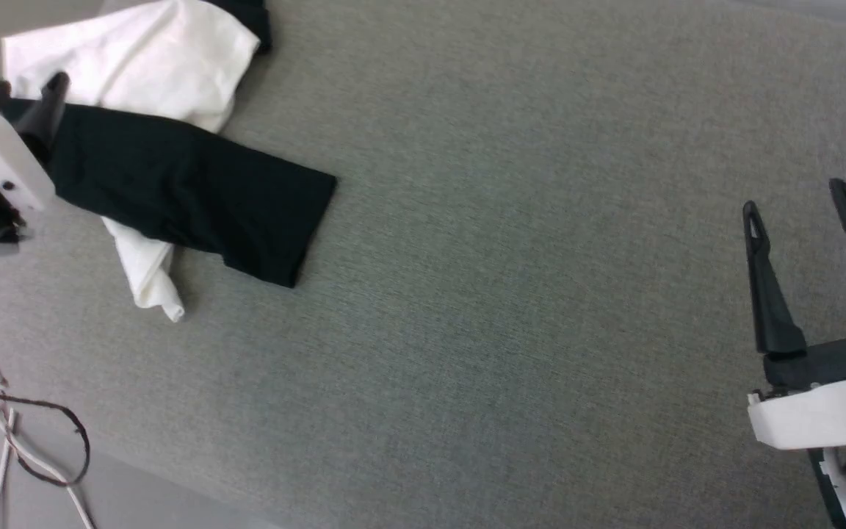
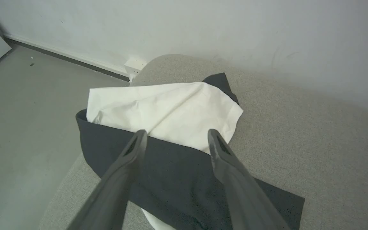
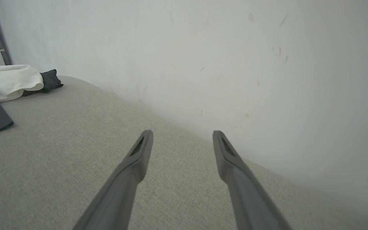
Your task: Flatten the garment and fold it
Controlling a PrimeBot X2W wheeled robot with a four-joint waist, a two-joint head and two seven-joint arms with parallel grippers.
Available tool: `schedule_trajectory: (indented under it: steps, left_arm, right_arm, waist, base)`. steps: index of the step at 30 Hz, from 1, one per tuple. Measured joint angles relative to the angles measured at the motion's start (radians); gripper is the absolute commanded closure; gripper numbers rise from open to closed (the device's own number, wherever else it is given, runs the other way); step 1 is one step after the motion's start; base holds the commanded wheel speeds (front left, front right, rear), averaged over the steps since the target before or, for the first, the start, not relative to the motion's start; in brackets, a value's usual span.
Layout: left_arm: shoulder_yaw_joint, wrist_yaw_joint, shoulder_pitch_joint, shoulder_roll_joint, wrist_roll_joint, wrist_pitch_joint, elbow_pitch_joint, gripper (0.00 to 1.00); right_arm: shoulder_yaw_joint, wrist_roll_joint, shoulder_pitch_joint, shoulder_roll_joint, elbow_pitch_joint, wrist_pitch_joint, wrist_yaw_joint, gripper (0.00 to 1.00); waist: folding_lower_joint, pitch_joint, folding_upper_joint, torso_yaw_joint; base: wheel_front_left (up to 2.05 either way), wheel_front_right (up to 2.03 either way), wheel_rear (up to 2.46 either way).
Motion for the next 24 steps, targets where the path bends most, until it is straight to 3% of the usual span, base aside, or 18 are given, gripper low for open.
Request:
schedule_trajectory:
  steps: [12, 20, 21, 22, 24]
  left_arm:
    - [-0.066, 0.0, 0.011, -0.034, -0.005, 0.077, 0.207, 0.0]
    - [-0.098, 0.0, 0.009, -0.026, 0.022, 0.01, 0.272, 0.0]
    - [-0.104, 0.0, 0.009, -0.022, 0.029, -0.009, 0.278, 0.27]
    - [-0.11, 0.0, 0.009, -0.02, 0.035, -0.028, 0.284, 1.0]
    - [-0.119, 0.0, 0.006, -0.02, 0.038, -0.059, 0.298, 1.0]
  right_arm:
    - [-0.011, -0.002, -0.003, -0.054, -0.121, 0.081, 0.0, 0.0]
    - [-0.019, -0.001, -0.003, -0.074, -0.165, 0.115, 0.0, 0.0]
    - [-0.02, -0.002, -0.003, -0.077, -0.172, 0.117, 0.0, 0.0]
    - [-0.021, -0.002, -0.005, -0.08, -0.178, 0.12, 0.0, 0.0]
    - [-0.024, -0.001, -0.01, -0.081, -0.185, 0.125, 0.0, 0.0]
  waist:
    - [-0.0001, 0.118, 0.0, -0.059]
    - [-0.0003, 0.142, 0.0, -0.089]
    - [-0.0003, 0.143, 0.0, -0.092]
    - [-0.0003, 0.142, 0.0, -0.095]
    - [-0.0003, 0.139, 0.0, -0.097]
  base:
    - [0.0, 0.0, 0.0]
    - [0.0, 0.0, 0.0]
    - [0.0, 0.0, 0.0]
    - [0.0, 0.0, 0.0]
    - [0.0, 0.0, 0.0]
